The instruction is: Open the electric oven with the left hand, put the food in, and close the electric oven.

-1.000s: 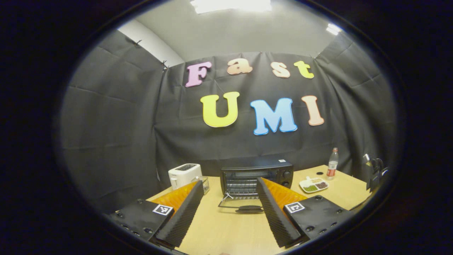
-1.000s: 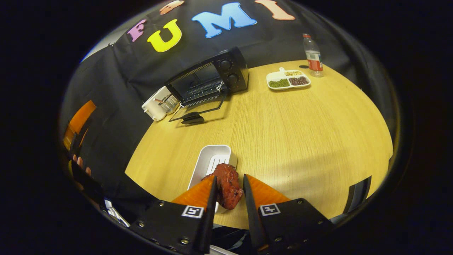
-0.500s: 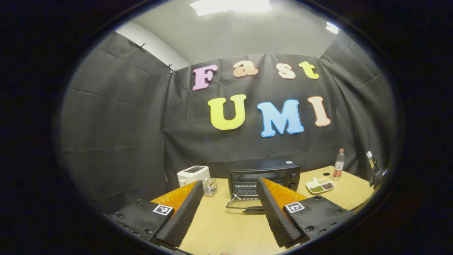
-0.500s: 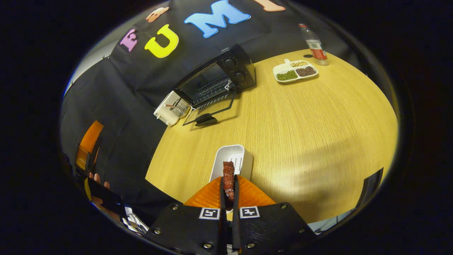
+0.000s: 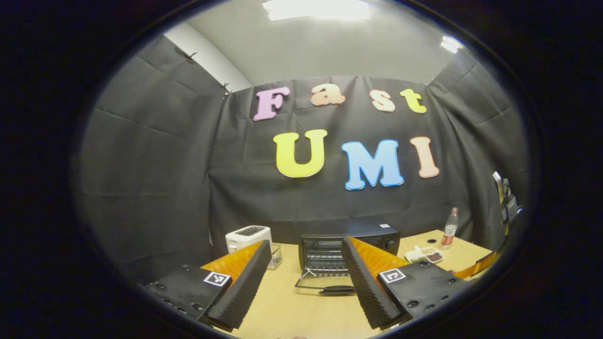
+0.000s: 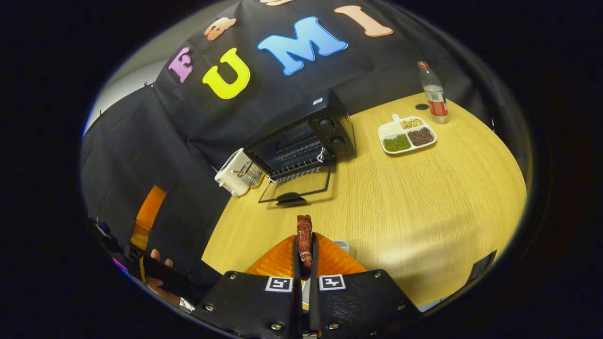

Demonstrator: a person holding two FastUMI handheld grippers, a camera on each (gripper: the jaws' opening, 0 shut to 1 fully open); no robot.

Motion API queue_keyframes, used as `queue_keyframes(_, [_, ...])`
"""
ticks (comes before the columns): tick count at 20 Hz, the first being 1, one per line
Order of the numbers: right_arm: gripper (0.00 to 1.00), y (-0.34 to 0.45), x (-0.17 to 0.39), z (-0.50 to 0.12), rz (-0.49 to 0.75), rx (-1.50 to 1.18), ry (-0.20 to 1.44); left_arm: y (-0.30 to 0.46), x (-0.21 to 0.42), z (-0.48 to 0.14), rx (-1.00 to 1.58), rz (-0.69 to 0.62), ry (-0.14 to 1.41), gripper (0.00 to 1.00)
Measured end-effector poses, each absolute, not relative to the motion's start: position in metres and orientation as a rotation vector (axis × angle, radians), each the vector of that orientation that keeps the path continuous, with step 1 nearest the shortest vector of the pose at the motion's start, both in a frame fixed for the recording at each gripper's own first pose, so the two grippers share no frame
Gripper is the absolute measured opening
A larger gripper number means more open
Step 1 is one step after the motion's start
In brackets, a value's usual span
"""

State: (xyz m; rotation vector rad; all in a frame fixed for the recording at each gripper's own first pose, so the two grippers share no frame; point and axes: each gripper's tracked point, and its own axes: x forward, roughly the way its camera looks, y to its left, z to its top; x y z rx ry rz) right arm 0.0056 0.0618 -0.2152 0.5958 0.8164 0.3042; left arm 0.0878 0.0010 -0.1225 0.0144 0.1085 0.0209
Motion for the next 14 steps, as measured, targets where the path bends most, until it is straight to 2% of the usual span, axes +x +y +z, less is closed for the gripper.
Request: queue_keyframes(14, [0.06,0.131,0.156,-0.207,0.235,0.624,0.655,0.074,0.179,-0.152,0.002,-0.022,0.126,0.99])
